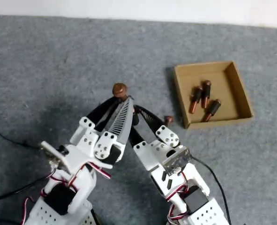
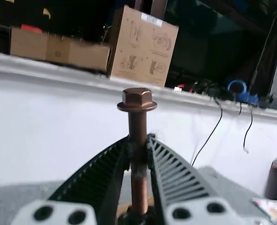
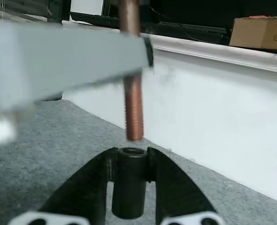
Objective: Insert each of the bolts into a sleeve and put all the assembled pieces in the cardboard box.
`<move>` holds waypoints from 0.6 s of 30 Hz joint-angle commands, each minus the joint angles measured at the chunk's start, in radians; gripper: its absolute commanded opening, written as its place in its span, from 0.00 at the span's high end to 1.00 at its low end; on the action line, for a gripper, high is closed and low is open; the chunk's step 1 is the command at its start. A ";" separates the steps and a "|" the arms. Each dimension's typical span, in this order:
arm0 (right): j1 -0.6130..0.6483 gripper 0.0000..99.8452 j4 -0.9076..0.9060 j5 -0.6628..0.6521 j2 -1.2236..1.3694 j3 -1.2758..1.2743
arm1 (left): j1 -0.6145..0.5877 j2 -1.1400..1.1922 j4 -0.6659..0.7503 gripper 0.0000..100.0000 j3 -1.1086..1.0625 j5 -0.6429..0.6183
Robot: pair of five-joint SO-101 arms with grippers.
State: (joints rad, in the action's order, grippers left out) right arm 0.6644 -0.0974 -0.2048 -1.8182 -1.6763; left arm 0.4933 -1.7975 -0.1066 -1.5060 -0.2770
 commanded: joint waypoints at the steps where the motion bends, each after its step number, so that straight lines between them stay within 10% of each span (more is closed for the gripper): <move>1: 0.007 1.00 0.001 -0.014 -0.022 -0.105 | -0.036 -0.012 0.018 0.99 -0.008 -0.020; 18: -0.030 1.00 -0.001 -0.012 -0.022 -0.105 | -0.028 -0.012 0.014 0.99 -0.094 -0.023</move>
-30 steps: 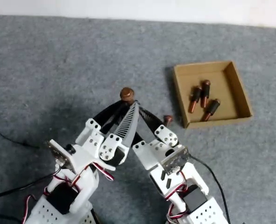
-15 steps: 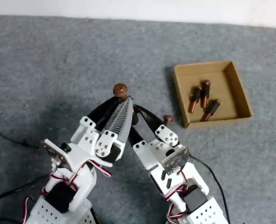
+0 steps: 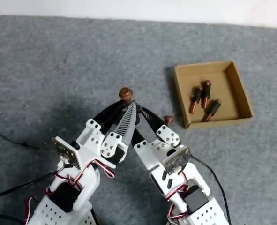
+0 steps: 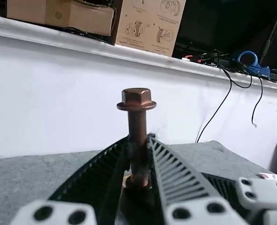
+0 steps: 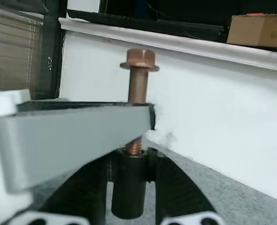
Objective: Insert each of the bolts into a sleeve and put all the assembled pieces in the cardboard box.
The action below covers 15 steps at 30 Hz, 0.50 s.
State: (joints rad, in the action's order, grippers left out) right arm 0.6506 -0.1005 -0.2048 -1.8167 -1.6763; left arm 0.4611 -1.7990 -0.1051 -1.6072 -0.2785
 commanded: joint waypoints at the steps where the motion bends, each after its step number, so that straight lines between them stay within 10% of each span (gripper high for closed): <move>1: -0.016 1.00 0.001 -0.012 -0.024 -0.105 | 0.004 -0.010 0.012 0.99 0.004 -0.021; 15: -0.016 1.00 -0.035 -0.012 -0.024 -0.105 | 0.002 -0.010 -0.044 0.99 0.004 -0.021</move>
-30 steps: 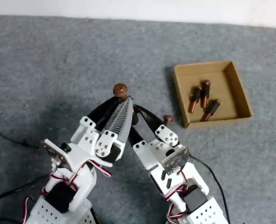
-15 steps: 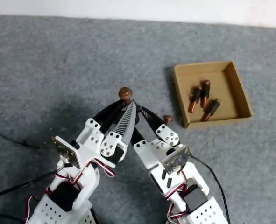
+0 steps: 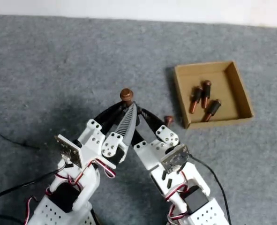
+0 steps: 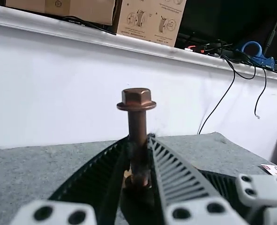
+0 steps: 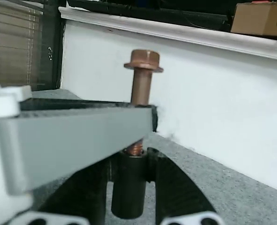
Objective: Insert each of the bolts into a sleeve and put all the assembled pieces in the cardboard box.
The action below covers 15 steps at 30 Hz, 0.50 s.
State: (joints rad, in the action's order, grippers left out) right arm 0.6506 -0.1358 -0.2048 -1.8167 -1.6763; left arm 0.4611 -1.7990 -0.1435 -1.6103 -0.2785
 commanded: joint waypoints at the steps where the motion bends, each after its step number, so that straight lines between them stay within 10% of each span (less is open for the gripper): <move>1: -0.018 1.00 0.001 -0.012 -0.024 -0.105 | 0.002 -0.010 -0.012 0.99 0.007 -0.021; 15: -0.056 1.00 0.002 -0.012 -0.024 -0.105 | 0.005 -0.010 -0.069 0.99 0.015 -0.021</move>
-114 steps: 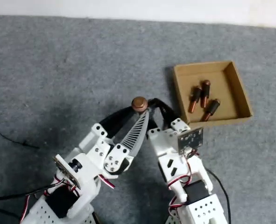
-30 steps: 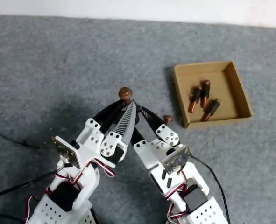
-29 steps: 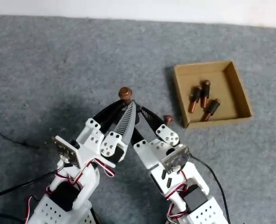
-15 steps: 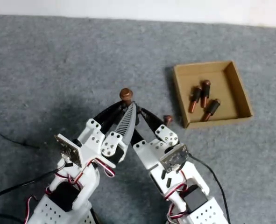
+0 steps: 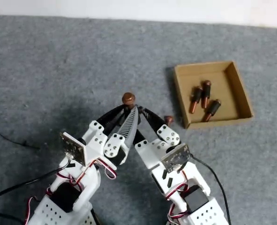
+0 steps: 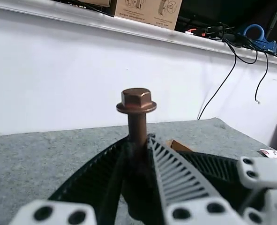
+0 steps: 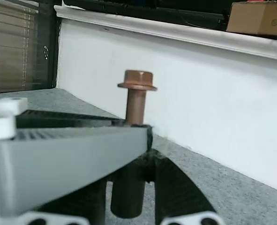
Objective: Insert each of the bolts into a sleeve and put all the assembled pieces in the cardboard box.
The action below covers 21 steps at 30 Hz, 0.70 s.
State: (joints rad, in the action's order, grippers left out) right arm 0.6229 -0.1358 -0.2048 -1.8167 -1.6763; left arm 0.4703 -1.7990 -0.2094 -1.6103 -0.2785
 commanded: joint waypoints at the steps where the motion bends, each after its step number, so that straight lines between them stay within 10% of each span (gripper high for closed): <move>1: -0.028 1.00 0.002 -0.012 -0.024 -0.105 | -0.005 -0.010 -0.002 0.99 0.016 -0.021; 10: -0.031 1.00 -0.004 -0.012 -0.024 -0.104 | -0.007 -0.004 -0.003 0.69 0.007 -0.023; 21: -0.093 1.00 -0.005 -0.008 -0.024 -0.105 | -0.150 -0.010 -0.031 0.74 0.137 -0.095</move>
State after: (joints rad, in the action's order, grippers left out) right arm 0.5616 -0.1450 -0.2064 -1.8167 -1.6763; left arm 0.3690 -1.7990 -0.2156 -1.5719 -0.2938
